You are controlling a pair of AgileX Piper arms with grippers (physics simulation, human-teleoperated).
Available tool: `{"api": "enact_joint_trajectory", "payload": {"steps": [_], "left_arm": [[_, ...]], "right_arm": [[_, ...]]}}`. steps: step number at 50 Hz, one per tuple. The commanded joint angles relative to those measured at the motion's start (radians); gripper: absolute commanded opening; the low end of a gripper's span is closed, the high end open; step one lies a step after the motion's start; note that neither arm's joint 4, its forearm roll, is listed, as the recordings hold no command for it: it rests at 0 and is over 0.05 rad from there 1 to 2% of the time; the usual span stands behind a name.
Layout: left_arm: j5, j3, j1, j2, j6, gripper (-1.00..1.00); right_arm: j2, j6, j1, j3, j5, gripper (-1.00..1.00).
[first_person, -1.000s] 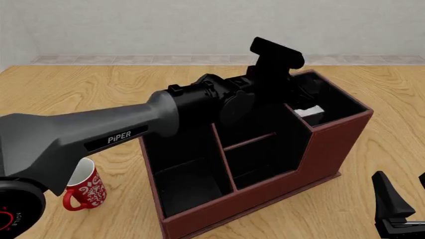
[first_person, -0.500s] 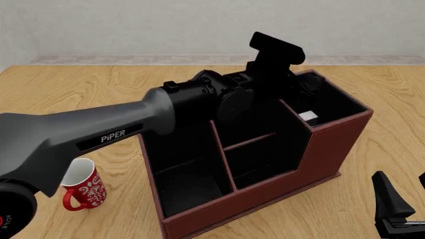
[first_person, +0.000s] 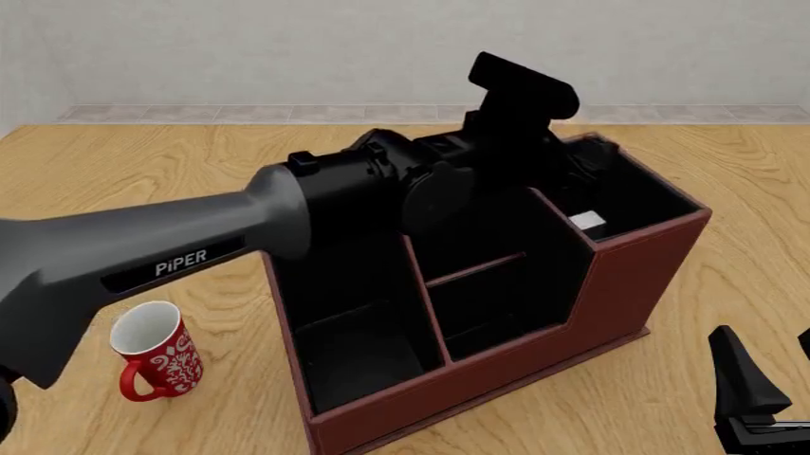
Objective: Pick up the book and place it in the right compartment of the caddy.
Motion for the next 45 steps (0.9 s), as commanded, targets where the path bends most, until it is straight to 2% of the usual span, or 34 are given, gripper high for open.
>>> {"api": "enact_joint_trajectory", "payload": {"steps": [1, 45], "left_arm": [[-0.011, 0.038, -0.006, -0.037, 0.009, 1.0], [-0.096, 0.306, -0.021, -0.301, 0.058, 1.0]], "right_arm": [[0.0, 0.0, 0.0, 0.0, 0.0, 1.0], [0.0, 0.0, 0.0, 0.0, 0.0, 1.0]]}}
